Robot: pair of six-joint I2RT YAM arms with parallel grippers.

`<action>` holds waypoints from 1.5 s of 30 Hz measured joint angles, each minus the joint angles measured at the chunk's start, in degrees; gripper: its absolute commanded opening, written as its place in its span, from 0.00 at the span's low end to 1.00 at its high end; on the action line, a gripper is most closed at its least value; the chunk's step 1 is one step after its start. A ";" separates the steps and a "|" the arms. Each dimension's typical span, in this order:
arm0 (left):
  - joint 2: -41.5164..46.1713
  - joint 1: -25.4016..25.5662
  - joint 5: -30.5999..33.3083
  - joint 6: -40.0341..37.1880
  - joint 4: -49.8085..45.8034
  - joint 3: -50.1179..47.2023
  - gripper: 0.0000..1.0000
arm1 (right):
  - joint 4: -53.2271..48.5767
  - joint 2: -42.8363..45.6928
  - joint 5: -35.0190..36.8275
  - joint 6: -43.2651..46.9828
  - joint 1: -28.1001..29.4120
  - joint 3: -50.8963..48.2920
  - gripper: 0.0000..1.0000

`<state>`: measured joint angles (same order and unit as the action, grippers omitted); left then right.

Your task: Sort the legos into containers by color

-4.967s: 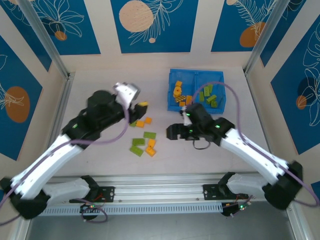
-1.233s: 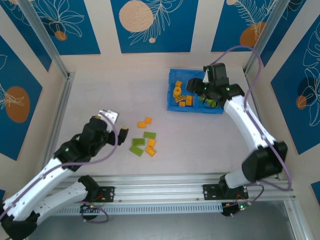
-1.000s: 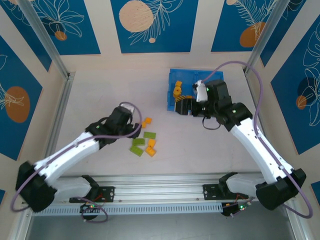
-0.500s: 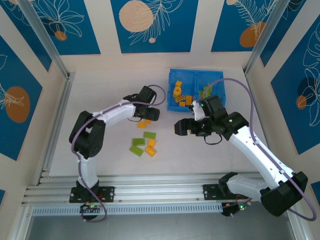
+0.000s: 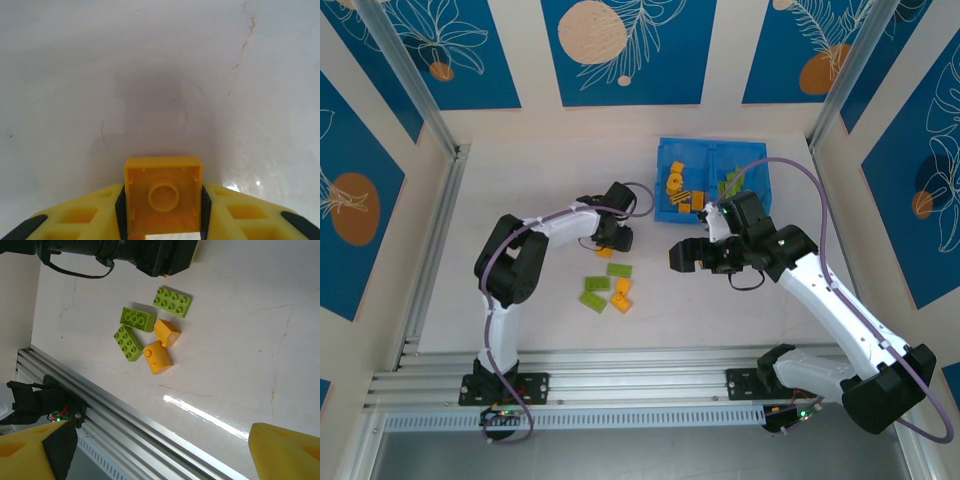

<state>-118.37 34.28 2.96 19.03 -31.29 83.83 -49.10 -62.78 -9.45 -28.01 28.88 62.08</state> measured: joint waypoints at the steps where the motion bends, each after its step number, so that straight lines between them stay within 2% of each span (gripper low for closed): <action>1: 0.00 0.00 0.00 0.00 0.00 0.00 0.34 | 0.02 0.00 -0.07 -0.04 0.00 0.02 0.90; 7: 1.14 0.09 0.00 -0.04 -0.07 -0.74 0.30 | 0.11 0.87 -0.79 -1.07 0.00 0.02 0.90; 12: 7.28 1.86 0.24 -0.04 -1.81 -0.50 0.30 | 0.59 3.30 -0.59 -2.49 0.00 0.04 0.90; 17: 13.03 7.85 0.66 -0.31 -1.95 6.62 0.30 | 1.33 5.40 1.70 -4.15 -0.02 0.04 0.90; 21: 12.55 11.93 0.66 -1.55 -0.37 13.68 0.28 | 1.62 7.48 4.07 -5.46 -0.02 0.04 0.90; 24: 7.76 12.83 0.66 -2.05 0.72 21.70 0.27 | 1.66 9.73 5.92 -6.51 -0.09 0.04 0.90; 34: -21.16 10.51 3.74 -2.51 -0.90 55.17 0.28 | -0.83 18.05 9.64 -8.92 -0.46 -0.04 0.90; 39: -27.76 7.98 3.45 -1.95 -0.94 61.02 0.44 | -2.78 20.61 10.71 -9.51 -0.50 -0.42 0.90; 42: -29.66 7.15 3.02 -2.78 -0.83 63.06 0.57 | -3.32 21.07 10.80 -9.73 -0.50 -0.61 0.90; 45: -29.94 6.93 2.78 -3.10 -0.74 63.91 0.61 | -3.28 21.05 10.80 -9.99 -0.50 -0.76 0.90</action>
<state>-148.31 41.21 5.74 15.92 -32.03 147.74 -52.38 -41.74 1.34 -38.00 28.38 61.32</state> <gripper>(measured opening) 0.594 0.905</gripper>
